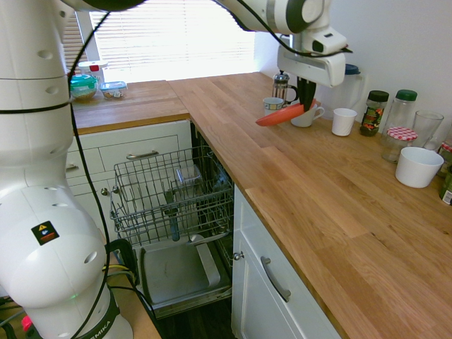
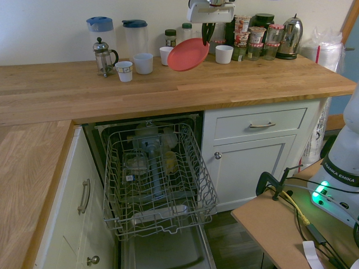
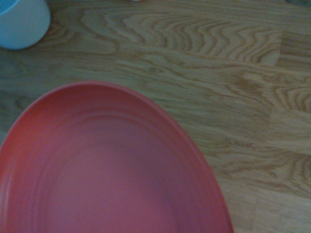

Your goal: Put the plate in the dishwasher

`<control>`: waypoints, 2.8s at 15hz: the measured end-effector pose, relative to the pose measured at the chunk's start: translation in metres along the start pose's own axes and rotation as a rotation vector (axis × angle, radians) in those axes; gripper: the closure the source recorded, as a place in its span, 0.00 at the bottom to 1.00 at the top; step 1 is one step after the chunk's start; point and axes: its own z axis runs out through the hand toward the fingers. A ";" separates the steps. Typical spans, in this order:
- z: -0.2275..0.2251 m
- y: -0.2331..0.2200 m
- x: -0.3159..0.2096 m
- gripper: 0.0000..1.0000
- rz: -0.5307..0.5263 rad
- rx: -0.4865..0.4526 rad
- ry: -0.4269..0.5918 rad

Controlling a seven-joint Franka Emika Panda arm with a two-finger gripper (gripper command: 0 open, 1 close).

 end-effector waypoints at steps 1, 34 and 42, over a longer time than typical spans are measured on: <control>-0.016 -0.001 -0.032 1.00 -0.051 -0.019 0.043; 0.116 -0.050 -0.611 1.00 -1.009 -0.210 0.920; 0.184 -0.058 -0.655 1.00 -1.095 -0.280 0.946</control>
